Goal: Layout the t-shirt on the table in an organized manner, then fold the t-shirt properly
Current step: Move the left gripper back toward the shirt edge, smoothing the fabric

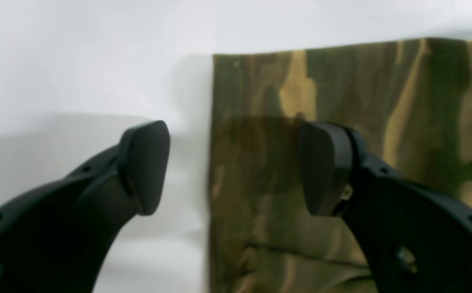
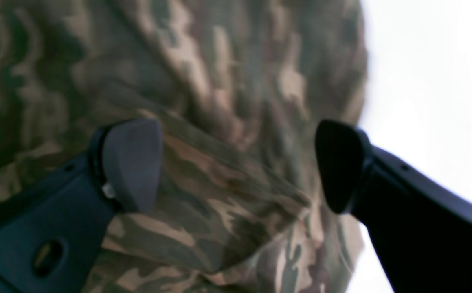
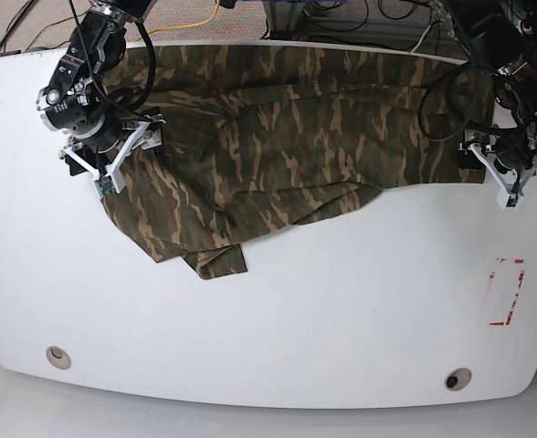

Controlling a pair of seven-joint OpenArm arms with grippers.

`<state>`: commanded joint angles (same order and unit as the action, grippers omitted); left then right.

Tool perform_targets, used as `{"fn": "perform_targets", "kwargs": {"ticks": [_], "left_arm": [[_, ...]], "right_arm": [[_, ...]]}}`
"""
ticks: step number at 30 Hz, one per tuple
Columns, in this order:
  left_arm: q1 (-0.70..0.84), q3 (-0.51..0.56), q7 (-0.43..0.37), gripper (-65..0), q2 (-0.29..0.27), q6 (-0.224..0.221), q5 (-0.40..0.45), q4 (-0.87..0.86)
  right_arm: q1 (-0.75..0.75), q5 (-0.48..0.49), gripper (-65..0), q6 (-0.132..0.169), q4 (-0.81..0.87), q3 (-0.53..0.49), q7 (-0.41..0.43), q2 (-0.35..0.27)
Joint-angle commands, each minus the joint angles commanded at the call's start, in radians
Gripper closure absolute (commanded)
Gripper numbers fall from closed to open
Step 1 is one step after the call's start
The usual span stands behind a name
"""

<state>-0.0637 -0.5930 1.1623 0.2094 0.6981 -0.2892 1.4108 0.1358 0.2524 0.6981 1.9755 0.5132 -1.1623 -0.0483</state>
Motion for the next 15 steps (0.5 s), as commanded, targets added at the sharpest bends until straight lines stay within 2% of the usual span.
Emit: {"fn": "perform_targets", "kwargs": {"ticks": [4,11,14,15], "left_arm": [[0.000,0.026,0.000,-44.6,0.002,0.000,-0.046,0.000],[0.000,0.051,0.002,-44.2,-0.002,0.000,-0.055,0.008],[0.000,0.049,0.002,-38.2,-0.002,0.000,-0.055,0.008],[0.000,0.049,-0.002,-33.9,-0.002,0.000,-0.055,0.008]], "right_arm": [[0.000,0.000,-56.9,0.000,0.000,0.000,0.000,0.000],[0.000,0.000,-56.9,0.000,0.000,0.000,0.000,0.000],[0.000,0.000,-56.9,0.000,0.000,0.000,0.000,0.000],[0.000,0.000,-56.9,0.000,0.000,0.000,0.000,0.000]]}}
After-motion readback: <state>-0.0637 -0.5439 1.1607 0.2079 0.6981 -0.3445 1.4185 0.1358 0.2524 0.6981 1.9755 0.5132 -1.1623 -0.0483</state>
